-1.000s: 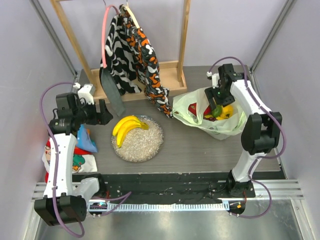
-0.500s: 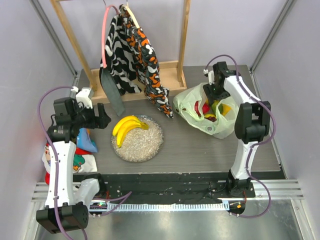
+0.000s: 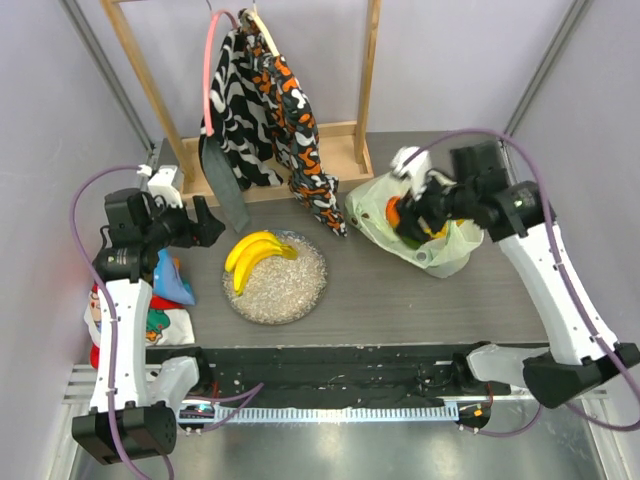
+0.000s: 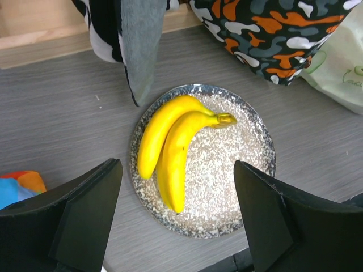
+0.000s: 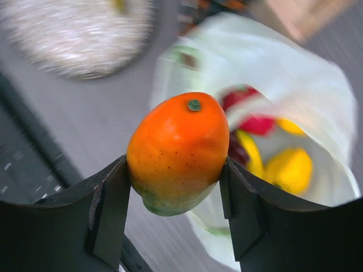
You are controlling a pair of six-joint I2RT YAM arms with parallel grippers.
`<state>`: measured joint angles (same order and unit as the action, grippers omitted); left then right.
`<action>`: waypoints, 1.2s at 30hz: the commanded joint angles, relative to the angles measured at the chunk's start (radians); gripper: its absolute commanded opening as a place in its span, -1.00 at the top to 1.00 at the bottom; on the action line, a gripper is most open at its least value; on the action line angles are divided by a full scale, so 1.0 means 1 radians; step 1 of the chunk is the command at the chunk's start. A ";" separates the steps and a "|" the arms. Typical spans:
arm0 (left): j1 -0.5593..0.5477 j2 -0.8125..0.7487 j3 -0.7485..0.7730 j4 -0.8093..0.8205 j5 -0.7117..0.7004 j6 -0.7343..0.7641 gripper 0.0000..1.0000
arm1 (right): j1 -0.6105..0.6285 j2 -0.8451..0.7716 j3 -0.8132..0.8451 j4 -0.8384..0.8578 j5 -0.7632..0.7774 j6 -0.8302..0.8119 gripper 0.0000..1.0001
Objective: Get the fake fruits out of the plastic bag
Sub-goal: Take out the fake fruit from the plastic bag, then place the fake fruit on the plate.
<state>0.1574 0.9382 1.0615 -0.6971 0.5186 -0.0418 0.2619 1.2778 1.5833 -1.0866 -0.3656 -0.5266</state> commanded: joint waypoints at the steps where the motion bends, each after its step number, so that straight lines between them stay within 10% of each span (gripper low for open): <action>1: 0.005 0.001 0.048 0.068 0.023 -0.030 -0.71 | 0.304 0.029 -0.046 0.008 -0.050 -0.066 0.20; 9: 0.004 -0.050 0.048 0.056 0.020 -0.027 -0.73 | 0.674 0.438 0.151 0.106 0.209 -0.070 0.26; 21: 0.033 -0.102 0.060 0.031 0.029 -0.029 -0.75 | 0.588 0.816 0.440 0.077 0.297 0.359 0.27; 33: 0.083 -0.088 0.066 0.013 0.047 -0.040 -0.75 | 0.534 0.965 0.506 0.045 0.163 0.393 0.08; 36: 0.083 -0.078 0.074 0.010 0.049 -0.033 -0.74 | 0.531 0.956 0.500 0.040 0.186 0.387 -0.38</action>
<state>0.2321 0.8528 1.1046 -0.6838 0.5434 -0.0772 0.7860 2.2520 2.0464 -1.0241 -0.1608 -0.1516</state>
